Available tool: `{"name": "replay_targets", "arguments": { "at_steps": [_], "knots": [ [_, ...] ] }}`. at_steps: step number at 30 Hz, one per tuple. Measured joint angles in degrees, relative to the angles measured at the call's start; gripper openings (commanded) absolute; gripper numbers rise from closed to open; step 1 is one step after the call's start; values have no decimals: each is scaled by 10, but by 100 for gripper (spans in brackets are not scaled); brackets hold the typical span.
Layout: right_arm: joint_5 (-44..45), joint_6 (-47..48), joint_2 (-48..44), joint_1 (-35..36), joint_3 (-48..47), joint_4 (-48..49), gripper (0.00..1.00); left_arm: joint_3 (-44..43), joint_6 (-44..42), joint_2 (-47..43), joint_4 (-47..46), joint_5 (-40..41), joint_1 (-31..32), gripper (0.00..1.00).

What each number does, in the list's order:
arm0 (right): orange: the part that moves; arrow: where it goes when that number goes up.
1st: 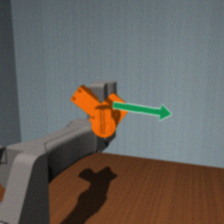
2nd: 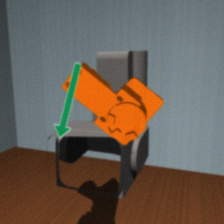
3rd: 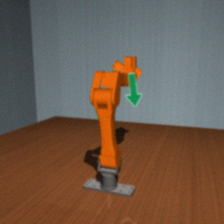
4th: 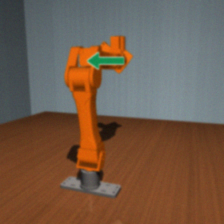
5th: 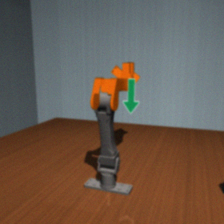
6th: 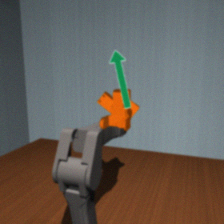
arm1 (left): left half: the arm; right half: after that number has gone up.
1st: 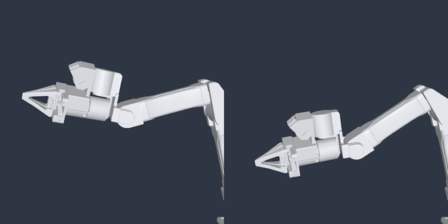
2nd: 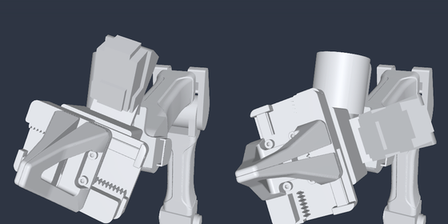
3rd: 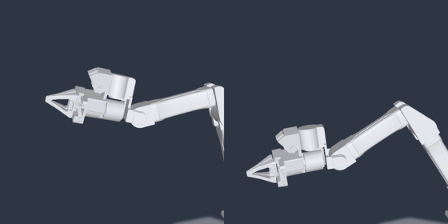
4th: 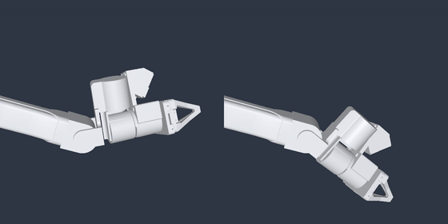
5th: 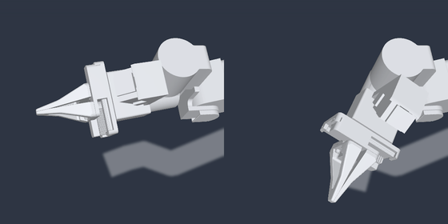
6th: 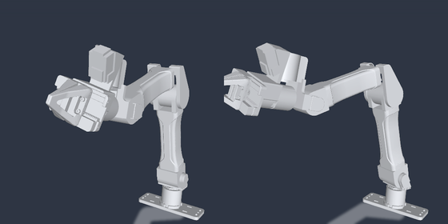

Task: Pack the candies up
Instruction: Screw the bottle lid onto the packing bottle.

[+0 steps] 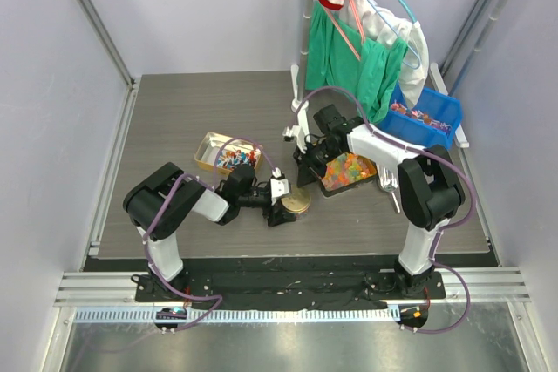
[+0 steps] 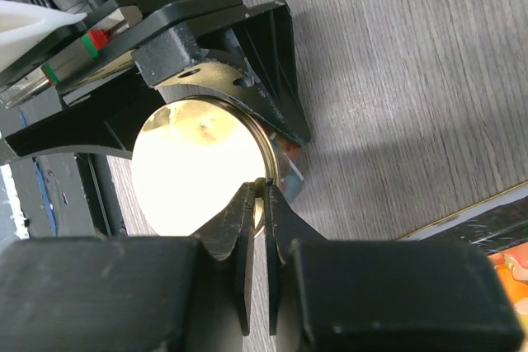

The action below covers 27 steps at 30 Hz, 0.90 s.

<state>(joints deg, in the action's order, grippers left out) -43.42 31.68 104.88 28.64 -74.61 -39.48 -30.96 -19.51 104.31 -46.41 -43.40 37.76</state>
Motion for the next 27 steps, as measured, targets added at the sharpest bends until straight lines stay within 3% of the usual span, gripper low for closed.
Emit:
{"name": "replay_targets", "arguments": {
  "at_steps": [15, 27],
  "knots": [
    [-7, 45, -7, -3, 5, -37, 7, 0, -5, 0, 5, -14, 4, 51],
    [-11, 83, -30, -9, 31, -134, 7, 0, -7, 0, 7, -19, 4, 51]
  ]
}}
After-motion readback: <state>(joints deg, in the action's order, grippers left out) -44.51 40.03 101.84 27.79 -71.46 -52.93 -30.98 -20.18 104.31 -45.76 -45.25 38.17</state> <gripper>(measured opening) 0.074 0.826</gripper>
